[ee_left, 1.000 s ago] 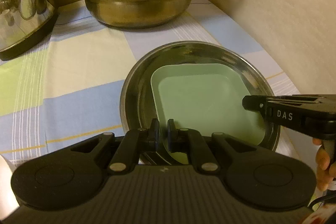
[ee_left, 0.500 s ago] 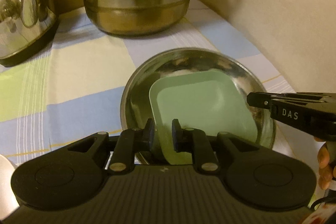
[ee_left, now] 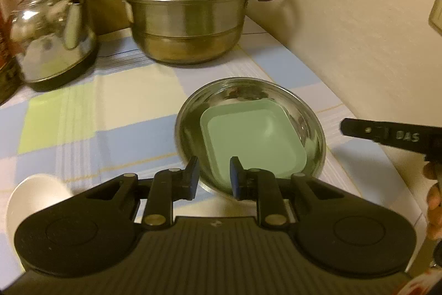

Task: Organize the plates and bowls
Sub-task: 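Lower the green plate into the steel plate and open the left gripper, then move the left gripper to the white floral saucer and grasp its rim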

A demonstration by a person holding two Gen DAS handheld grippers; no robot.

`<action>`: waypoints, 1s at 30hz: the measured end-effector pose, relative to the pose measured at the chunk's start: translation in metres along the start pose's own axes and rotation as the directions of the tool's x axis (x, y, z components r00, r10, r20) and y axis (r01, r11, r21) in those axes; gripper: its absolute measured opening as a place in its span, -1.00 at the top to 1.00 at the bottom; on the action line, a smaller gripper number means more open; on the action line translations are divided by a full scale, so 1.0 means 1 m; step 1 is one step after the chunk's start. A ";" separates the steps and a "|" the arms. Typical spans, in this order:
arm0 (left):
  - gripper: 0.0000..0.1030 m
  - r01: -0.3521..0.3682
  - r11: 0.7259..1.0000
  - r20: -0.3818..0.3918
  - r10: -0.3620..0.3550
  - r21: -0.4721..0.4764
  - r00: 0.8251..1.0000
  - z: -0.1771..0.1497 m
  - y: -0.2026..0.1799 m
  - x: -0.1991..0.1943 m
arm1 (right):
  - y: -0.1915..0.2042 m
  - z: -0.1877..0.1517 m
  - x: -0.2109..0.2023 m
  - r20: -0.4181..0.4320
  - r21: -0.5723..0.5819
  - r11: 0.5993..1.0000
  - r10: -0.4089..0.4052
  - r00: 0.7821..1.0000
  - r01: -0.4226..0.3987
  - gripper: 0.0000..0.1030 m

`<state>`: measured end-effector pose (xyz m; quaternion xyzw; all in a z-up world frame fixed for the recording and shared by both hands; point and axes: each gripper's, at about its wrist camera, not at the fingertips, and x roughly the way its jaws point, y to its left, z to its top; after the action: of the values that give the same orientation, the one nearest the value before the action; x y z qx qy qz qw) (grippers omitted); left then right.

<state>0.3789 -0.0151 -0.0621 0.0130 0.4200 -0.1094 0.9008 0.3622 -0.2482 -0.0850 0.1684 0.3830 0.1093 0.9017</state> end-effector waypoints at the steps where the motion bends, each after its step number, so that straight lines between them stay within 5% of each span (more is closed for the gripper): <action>1: 0.60 -0.007 1.000 -0.002 0.007 -0.004 1.000 -0.003 0.001 -0.007 | 0.001 -0.002 -0.009 0.005 0.006 1.000 0.011 1.000 -0.011 0.89; 14: 0.60 -0.056 0.995 0.000 0.056 -0.082 0.998 -0.069 0.002 -0.102 | 0.017 -0.045 -0.105 0.032 0.020 0.994 0.111 0.993 -0.112 0.67; 30: 0.60 -0.132 0.976 -0.005 0.133 -0.175 0.991 -0.145 -0.012 -0.177 | 0.013 -0.101 -0.173 -0.007 0.045 0.986 0.163 0.987 -0.163 0.38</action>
<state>0.1570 0.0232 -0.0211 -0.0386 0.4230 -0.0117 0.9053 0.1696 -0.2702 -0.0327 0.2184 0.3750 0.1750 0.8838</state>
